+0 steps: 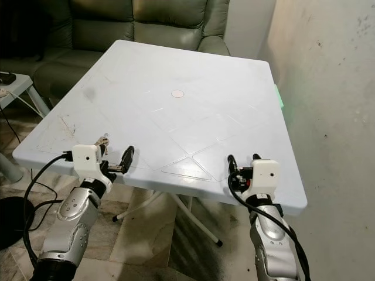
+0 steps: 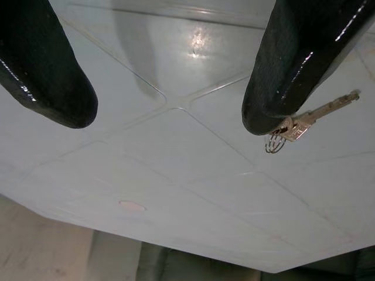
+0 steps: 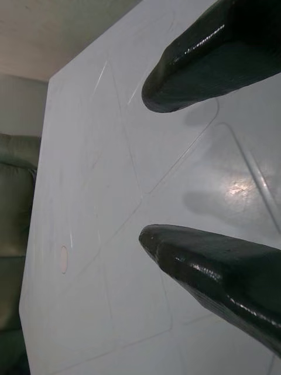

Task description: Hang keys on a hook

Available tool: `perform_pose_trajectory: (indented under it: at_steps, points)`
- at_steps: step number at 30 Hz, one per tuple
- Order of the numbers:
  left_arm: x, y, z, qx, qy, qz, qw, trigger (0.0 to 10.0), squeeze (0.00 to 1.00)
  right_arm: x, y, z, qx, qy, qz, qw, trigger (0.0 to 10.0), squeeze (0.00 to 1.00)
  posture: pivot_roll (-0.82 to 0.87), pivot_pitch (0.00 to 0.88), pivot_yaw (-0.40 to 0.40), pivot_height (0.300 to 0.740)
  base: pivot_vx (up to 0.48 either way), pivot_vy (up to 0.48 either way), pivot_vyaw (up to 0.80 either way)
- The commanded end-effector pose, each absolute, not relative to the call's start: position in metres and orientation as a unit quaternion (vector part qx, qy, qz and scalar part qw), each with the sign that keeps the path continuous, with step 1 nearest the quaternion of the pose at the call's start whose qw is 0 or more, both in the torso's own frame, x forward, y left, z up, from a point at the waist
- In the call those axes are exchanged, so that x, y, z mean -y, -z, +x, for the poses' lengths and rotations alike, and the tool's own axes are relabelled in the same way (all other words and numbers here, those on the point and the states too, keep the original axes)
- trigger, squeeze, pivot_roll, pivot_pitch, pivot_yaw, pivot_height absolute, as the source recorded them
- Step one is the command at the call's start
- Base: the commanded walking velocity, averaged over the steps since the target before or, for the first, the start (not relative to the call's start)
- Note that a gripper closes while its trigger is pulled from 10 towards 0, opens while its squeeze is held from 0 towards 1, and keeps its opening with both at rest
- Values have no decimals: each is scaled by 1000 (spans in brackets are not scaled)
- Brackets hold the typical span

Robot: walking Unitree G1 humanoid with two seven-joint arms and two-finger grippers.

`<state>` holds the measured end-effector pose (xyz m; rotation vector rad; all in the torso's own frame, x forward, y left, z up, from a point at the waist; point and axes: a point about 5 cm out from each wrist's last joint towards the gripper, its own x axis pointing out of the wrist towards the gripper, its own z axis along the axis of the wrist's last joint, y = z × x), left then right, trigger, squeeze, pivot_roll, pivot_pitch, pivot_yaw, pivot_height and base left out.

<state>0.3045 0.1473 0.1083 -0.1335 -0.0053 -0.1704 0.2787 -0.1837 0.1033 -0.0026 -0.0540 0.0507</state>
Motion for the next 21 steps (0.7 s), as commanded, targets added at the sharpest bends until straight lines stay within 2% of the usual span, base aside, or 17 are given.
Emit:
perform_pose_trajectory:
  at_steps: [1, 21]
  points:
    - [-149, -110, 305, 8, 82, -65, 994, 10000, 0, 185, -105, 279, 29, -25, -1, 999, 10000, 0, 13, 99, -46, 740, 0, 0, 0]
    - [-147, -110, 305, 10, 90, -61, 994, 10000, 0, 183, -105, 280, 29, -31, 0, 999, 10000, 0, 17, 91, -45, 740, 0, 0, 0]
